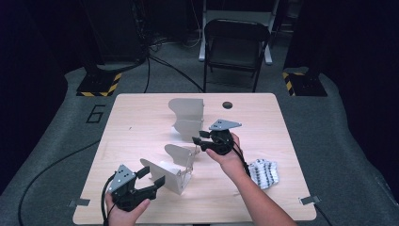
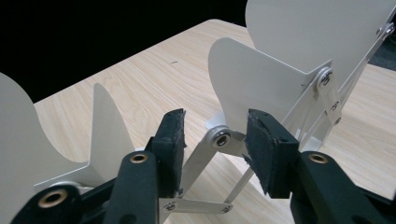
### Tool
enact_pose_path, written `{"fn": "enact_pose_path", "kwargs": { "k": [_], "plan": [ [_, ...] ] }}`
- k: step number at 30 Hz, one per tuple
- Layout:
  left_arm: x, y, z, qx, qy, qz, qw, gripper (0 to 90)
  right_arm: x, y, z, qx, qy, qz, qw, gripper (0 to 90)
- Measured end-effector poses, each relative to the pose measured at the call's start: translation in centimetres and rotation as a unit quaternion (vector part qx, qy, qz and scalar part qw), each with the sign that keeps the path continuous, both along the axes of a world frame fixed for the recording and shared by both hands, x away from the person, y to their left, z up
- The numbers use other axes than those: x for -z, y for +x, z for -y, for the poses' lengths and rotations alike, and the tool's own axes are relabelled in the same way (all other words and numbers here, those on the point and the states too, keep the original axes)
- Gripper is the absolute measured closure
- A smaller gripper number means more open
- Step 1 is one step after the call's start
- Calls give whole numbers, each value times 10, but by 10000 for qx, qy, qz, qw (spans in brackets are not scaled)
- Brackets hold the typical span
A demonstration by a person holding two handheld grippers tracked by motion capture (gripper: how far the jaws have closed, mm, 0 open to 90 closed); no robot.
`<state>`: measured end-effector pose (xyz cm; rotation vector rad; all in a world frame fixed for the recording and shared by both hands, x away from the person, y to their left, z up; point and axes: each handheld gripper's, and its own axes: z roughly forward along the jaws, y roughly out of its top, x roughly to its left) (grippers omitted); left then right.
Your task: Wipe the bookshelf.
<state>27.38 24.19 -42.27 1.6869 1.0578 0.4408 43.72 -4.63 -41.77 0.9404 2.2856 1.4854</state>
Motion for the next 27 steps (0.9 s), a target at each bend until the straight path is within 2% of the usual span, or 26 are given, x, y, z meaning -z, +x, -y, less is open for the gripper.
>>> {"fn": "enact_pose_path", "kwargs": {
  "k": [5, 9, 10, 14, 16, 18, 21, 25, 27],
  "plan": [
    [-5, -1, 5, 16, 3, 20, 10000, 292, 1, 2, 2, -3, -46, -102, 9999, 566],
    [-10, -2, 6, 62, 30, 51, 10000, 291, 0, -1, 6, 60, 18, -70, 10000, 543],
    [-13, -3, 7, 76, 61, 89, 9999, 292, -1, -3, 12, 85, 42, -3, 10000, 547],
    [-17, -2, 6, 88, 24, 66, 9999, 294, 3, -5, 22, 201, 9, 16, 9998, 567],
    [-16, -1, 6, 52, 16, 76, 10000, 294, 7, -3, 25, 264, -186, 51, 9995, 567],
    [-15, -1, 6, 47, -8, 51, 10000, 294, 12, -1, 25, 304, -251, -42, 9992, 566],
    [-14, 0, 7, 65, 1, 23, 10000, 295, 17, 3, 20, 253, -363, -19, 9990, 560],
    [-15, 0, 7, 92, 17, 43, 9999, 295, 20, 5, 13, 214, -455, 74, 9987, 555],
    [-16, 1, 6, 130, -16, 26, 9999, 296, 21, 8, 7, 220, -566, 230, 9979, 555]
  ]
}}
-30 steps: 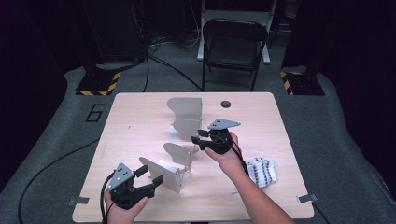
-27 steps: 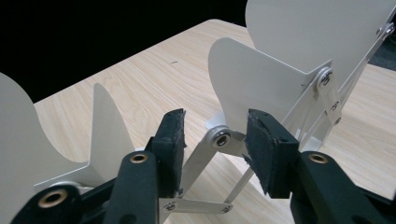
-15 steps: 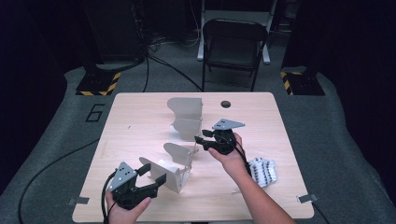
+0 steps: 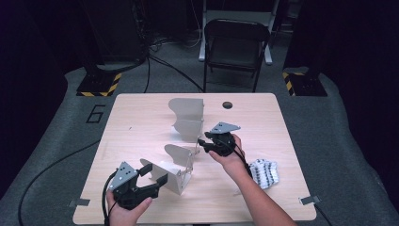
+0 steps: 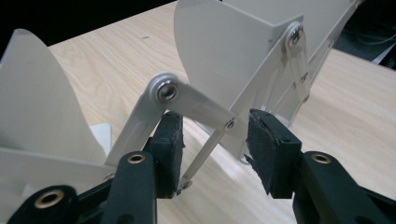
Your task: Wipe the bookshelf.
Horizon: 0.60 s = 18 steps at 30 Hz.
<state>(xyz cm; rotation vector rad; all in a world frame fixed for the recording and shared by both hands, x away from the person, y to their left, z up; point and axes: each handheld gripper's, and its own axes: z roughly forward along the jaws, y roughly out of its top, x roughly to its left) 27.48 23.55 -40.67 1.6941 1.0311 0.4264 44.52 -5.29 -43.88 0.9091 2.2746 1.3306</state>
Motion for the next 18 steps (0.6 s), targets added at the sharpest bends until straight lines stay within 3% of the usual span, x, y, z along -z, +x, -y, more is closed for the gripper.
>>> {"fn": "enact_pose_path", "kwargs": {
  "k": [3, 7, 13, 18],
  "plan": [
    [-1, 1, -1, 11, 15, 10, 10000, 296, 1, 4, -5, -77, -153, 129, 9998, 552],
    [-3, 2, -1, 24, -5, 35, 10000, 296, 2, 8, -9, -94, -205, 89, 9997, 545],
    [-4, 2, 1, 47, 4, 48, 10000, 296, 7, 14, -10, 113, -47, -147, 9998, 471],
    [-5, 1, 3, 38, -39, 15, 10000, 296, 10, 20, -9, 55, 31, -385, 9992, 469]
  ]
}}
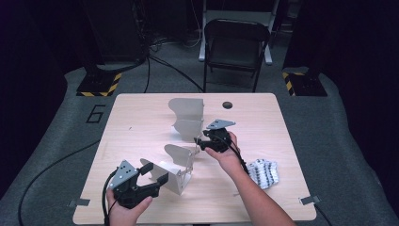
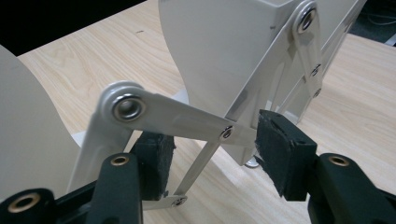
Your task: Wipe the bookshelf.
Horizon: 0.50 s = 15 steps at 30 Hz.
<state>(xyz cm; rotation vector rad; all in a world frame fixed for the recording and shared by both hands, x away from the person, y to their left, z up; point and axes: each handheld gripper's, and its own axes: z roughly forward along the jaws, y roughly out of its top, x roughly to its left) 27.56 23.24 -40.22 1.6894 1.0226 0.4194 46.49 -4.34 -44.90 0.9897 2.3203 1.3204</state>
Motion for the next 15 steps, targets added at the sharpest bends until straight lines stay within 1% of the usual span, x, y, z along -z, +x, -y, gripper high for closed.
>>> {"fn": "enact_pose_path", "kwargs": {
  "k": [1, 2, 4, 5, 6, 7, 8, 11, 12, 13, 14, 15],
  "plan": [
    [0, 0, 0, 26, 21, 13, 10000, 296, 1, 2, 0, -23, -34, 27, 10000, 476],
    [0, 0, 0, 26, 21, 13, 10000, 296, 1, 3, -1, -74, -42, -27, 10000, 480],
    [-1, 1, 1, 38, 50, 43, 10000, 296, 2, 5, -2, -125, -75, -11, 9999, 485],
    [-1, 1, 1, 68, 49, 29, 10000, 296, 3, 8, -4, -202, -101, 10, 9997, 495],
    [-1, 1, 1, 68, 49, 29, 10000, 296, 4, 8, -5, -177, -91, -24, 9998, 500],
    [0, 2, 1, 46, 38, 20, 10000, 296, 3, 9, -6, -202, -138, -8, 9997, 500],
    [0, 2, 1, 59, 24, 9, 10000, 296, 4, 9, -7, -188, -103, -15, 9998, 501],
    [0, 3, -1, 40, 62, 38, 10000, 296, 4, 11, -7, -175, -136, -45, 9997, 508],
    [0, 3, -1, 40, 54, 36, 10000, 296, 4, 12, -7, -186, -143, -14, 9997, 509],
    [0, 3, -1, 37, 54, 36, 10000, 296, 5, 13, -8, -120, -75, -4, 9999, 511],
    [0, 3, -1, 37, 54, 36, 10000, 296, 5, 13, -8, -120, -75, -4, 9999, 511],
    [0, 4, -1, 20, 42, 42, 10000, 296, 5, 14, -8, -160, -139, -114, 9997, 523]
  ]
}}
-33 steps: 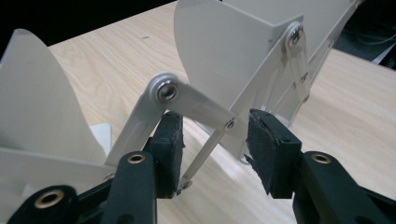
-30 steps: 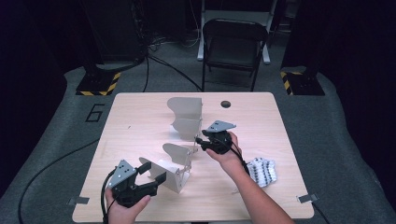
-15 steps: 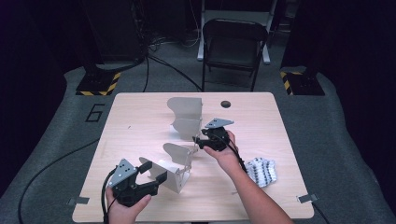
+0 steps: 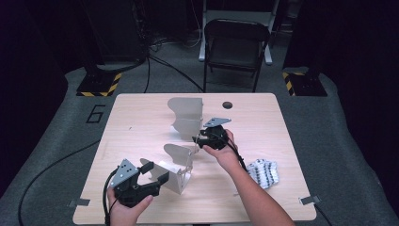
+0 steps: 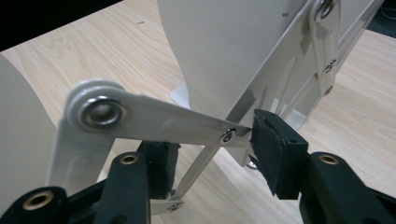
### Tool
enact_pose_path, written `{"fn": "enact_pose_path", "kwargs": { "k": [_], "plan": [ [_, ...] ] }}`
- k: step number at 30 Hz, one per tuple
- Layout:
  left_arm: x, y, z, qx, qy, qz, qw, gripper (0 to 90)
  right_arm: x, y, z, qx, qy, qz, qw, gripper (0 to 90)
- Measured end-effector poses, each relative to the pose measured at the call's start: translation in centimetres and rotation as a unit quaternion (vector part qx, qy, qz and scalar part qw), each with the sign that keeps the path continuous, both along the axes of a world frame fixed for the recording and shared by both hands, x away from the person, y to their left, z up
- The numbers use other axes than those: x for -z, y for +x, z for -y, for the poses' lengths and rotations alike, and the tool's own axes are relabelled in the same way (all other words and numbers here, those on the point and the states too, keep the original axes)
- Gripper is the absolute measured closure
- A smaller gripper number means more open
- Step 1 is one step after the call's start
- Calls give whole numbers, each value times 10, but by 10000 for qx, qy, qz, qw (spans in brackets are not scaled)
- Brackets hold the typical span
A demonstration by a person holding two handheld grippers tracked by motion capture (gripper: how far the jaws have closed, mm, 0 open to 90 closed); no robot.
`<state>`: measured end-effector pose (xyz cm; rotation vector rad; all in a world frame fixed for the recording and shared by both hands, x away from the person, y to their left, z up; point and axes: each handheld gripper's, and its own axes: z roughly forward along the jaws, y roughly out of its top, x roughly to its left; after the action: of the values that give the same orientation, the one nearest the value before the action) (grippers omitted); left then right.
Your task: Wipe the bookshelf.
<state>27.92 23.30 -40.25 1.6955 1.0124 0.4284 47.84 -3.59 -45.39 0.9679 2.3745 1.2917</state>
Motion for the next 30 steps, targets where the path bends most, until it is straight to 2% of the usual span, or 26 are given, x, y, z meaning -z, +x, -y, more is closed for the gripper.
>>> {"fn": "enact_pose_path", "kwargs": {
  "k": [5, 6, 10, 12, 17, 19, 21, 22, 24, 28, 29, 30],
  "plan": [
    [1, 1, 0, -2, -7, 7, 10000, 297, 1, 1, 2, 0, -156, -15, 9999, 601],
    [1, 2, 0, -3, -10, -4, 10000, 296, 1, 2, 4, 54, -28, -158, 9999, 619],
    [1, 2, 0, -41, -34, -33, 10000, 296, 0, 2, 7, 75, 159, -371, 9992, 676],
    [1, 3, 0, -41, -33, -45, 10000, 296, 0, 2, 8, 99, 287, -418, 9987, 696],
    [1, 3, -1, -56, -12, -44, 10000, 296, 0, -2, 8, 214, 274, -416, 9985, 703],
    [0, 2, -1, -77, -29, -32, 10000, 297, 0, -5, 7, 224, 170, -242, 9993, 673],
    [0, 1, -2, -62, -39, -31, 10000, 297, -1, -10, 6, 283, -12, 158, 9995, 617],
    [0, 1, -2, -62, -39, -31, 10000, 297, -1, -10, 6, 283, -12, 158, 9995, 617],
    [-1, 1, -1, -55, -46, -31, 10000, 297, -3, -15, 5, 292, -8, 414, 9987, 591],
    [-1, 2, -1, -58, -66, -66, 9999, 297, -9, -18, 4, 93, 35, 596, 9982, 595],
    [0, 2, -2, -73, -47, -37, 10000, 298, -12, -20, 3, 65, -86, 722, 9973, 597],
    [0, 2, -2, -76, -45, -34, 10000, 298, -12, -22, 2, 49, -103, 824, 9965, 598]
  ]
}}
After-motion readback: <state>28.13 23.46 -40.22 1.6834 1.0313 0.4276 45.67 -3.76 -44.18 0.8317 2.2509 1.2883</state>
